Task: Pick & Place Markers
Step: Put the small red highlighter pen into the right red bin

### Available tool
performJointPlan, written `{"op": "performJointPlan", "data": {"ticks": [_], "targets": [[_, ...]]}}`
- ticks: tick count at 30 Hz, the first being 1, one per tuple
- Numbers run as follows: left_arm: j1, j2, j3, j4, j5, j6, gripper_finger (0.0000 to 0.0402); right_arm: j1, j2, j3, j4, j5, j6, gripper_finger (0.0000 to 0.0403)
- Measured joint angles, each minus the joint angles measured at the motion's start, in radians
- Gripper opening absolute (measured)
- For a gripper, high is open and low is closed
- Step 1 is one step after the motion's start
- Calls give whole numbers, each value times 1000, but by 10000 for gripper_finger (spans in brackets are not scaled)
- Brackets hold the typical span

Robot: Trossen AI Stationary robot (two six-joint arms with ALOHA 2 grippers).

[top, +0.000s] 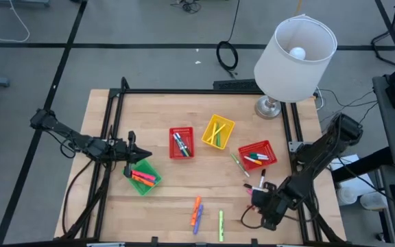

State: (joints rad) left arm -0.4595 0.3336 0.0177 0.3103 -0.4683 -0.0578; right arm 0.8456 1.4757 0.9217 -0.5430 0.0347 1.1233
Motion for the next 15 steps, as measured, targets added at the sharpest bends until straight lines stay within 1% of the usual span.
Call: {"op": "performJointPlan", "data": {"ticks": [3,5,8,11,13,15], "targets": [[0,0,0,0,0,0,21,-36,-51,37,-46,25,-141,16],[0,0,0,0,0,0,21,-77,-95,79,-122,73,-223,16],[0,0,0,0,-2,1,21,-151,-158,141,-296,147,-336,16],[0,0,0,0,-4,15,21,-236,-220,190,-485,242,-449,16],[0,0,0,0,-4,32,21,-302,-255,202,-571,292,-533,16],[0,0,0,0,-4,33,21,-371,-285,190,-631,305,-621,16]]}}
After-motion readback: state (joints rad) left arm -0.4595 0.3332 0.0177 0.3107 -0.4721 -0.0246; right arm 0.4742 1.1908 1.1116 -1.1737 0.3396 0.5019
